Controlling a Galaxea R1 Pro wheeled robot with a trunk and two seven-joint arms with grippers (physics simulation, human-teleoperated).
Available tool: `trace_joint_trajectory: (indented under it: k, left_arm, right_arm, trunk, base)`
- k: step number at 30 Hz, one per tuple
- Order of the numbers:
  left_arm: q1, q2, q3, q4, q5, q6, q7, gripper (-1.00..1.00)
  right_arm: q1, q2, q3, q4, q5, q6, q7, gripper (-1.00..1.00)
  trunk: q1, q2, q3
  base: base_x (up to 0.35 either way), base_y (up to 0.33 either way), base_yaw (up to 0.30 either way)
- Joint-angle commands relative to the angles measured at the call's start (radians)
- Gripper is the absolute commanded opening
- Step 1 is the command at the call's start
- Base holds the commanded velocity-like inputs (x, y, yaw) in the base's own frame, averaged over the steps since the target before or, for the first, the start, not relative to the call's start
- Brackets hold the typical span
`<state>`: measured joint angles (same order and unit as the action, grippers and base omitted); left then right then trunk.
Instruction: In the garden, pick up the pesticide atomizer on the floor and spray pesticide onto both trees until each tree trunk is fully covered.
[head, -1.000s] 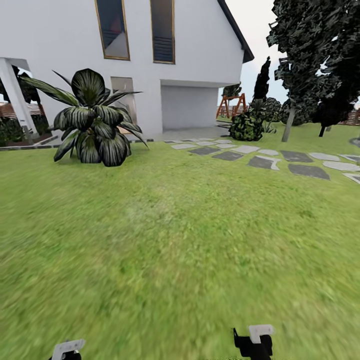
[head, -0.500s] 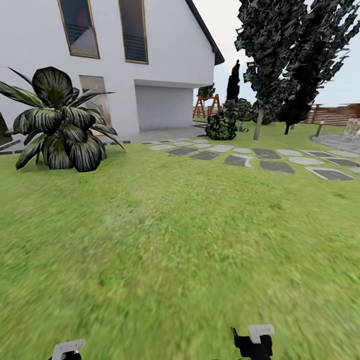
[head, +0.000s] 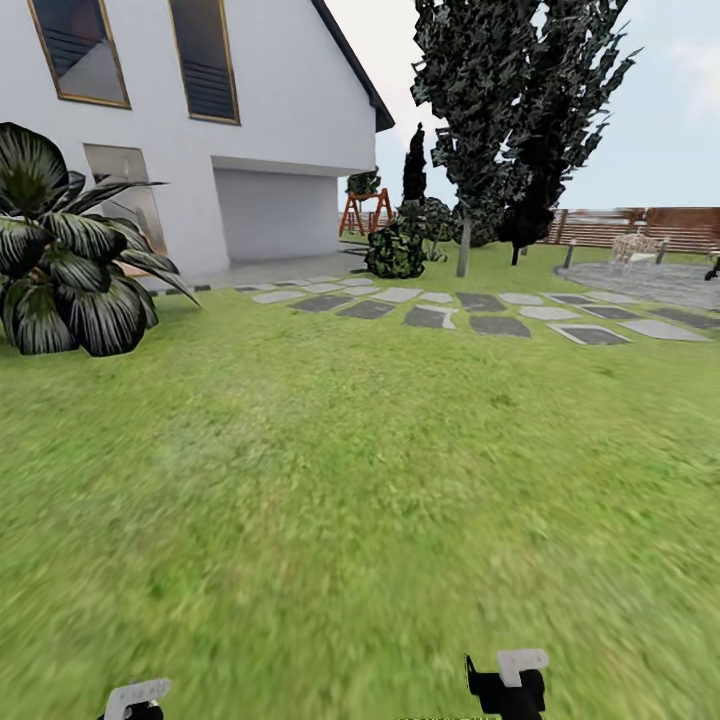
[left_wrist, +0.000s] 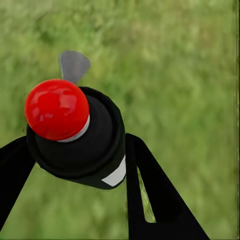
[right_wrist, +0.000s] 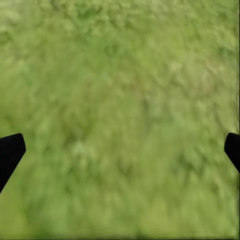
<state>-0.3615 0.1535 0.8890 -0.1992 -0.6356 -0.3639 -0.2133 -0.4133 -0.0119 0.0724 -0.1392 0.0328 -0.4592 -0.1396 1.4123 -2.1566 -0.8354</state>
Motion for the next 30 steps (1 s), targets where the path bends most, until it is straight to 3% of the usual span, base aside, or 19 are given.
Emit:
trace_joint_trajectory:
  k: [1,14,30]
  left_arm:
    - [-0.001,0.000,0.009,0.000,-0.004,-0.003,-0.006,-1.00]
    - [-0.001,0.000,0.008,0.000,-0.007,-0.002,-0.007,-1.00]
    - [-0.001,0.000,0.008,0.000,-0.007,-0.003,-0.007,-1.00]
  right_arm:
    - [-0.001,0.000,0.007,0.001,0.003,-0.001,-0.009,1.00]
    - [-0.001,0.000,0.007,0.001,0.003,-0.001,-0.009,1.00]
    - [-0.001,0.003,0.007,0.001,0.002,-0.001,-0.009,1.00]
  trunk:
    - [0.000,0.000,-0.001]
    - [0.000,0.000,-0.005]
    - [0.000,0.000,-0.025]
  base:
    - [0.000,0.000,-0.300]
    - [0.000,0.000,-0.291]
    - [0.000,0.000,-0.202]
